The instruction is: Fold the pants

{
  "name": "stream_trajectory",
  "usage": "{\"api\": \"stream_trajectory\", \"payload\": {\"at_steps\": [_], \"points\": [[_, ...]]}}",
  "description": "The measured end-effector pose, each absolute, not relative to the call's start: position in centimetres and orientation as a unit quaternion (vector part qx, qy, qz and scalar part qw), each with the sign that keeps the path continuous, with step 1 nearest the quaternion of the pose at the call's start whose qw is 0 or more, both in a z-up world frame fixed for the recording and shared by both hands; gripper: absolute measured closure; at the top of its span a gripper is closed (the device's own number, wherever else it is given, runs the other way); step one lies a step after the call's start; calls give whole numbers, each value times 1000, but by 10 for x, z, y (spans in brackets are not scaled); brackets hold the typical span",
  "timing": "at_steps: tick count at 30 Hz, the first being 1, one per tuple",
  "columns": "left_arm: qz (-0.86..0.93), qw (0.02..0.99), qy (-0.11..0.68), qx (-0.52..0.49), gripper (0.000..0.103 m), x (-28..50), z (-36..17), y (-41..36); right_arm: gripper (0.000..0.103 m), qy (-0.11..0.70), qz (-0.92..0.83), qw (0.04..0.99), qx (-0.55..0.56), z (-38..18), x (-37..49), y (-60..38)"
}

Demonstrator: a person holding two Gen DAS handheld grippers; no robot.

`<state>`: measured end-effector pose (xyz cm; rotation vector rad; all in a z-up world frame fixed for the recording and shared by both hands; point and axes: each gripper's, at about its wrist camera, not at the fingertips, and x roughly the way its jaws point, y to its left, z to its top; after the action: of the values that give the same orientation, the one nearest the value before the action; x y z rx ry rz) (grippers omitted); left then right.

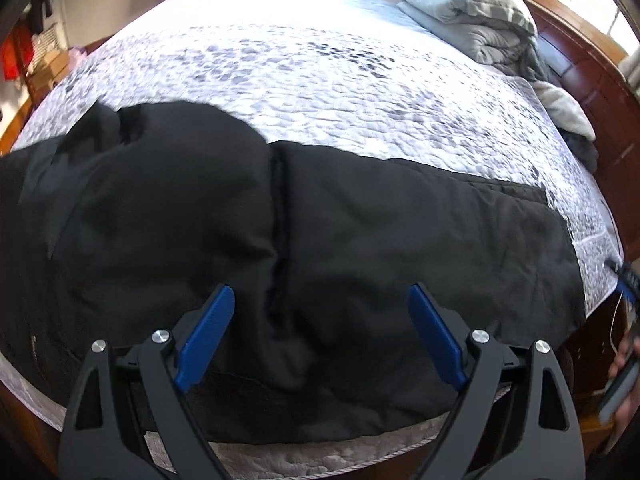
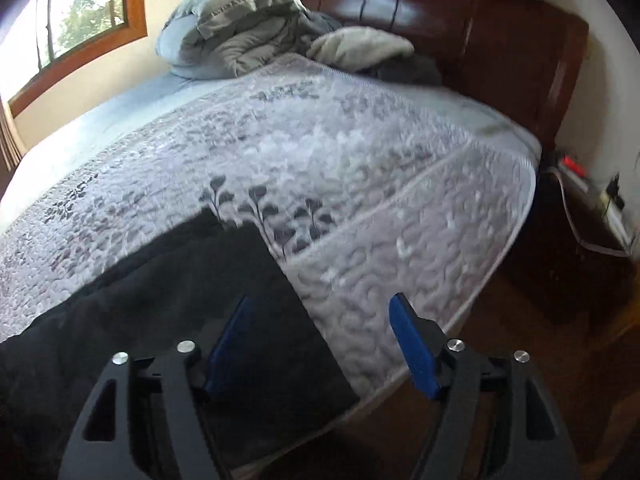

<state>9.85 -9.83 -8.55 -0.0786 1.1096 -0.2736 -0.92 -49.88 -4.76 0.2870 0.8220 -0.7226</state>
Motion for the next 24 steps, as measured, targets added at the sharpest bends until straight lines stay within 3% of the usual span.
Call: {"api": "stream_trajectory", "payload": {"at_steps": [2, 6, 13, 17, 24], "points": [[-136, 841, 522, -29, 15, 98, -83, -104, 26, 384, -324, 857, 115, -42, 4, -500], [-145, 839, 524, -25, 15, 99, -83, -110, 27, 445, -89, 884, 109, -50, 58, -466], [-146, 836, 529, -21, 15, 100, -86, -109, 27, 497, 159, 853, -12, -69, 132, -393], [-146, 834, 532, -22, 15, 102, -87, -109, 27, 512, 210, 832, -46, -77, 146, -374], [-129, 833, 537, -29, 14, 123, -91, -108, 27, 530, 227, 817, 7, -97, 157, -403]]}}
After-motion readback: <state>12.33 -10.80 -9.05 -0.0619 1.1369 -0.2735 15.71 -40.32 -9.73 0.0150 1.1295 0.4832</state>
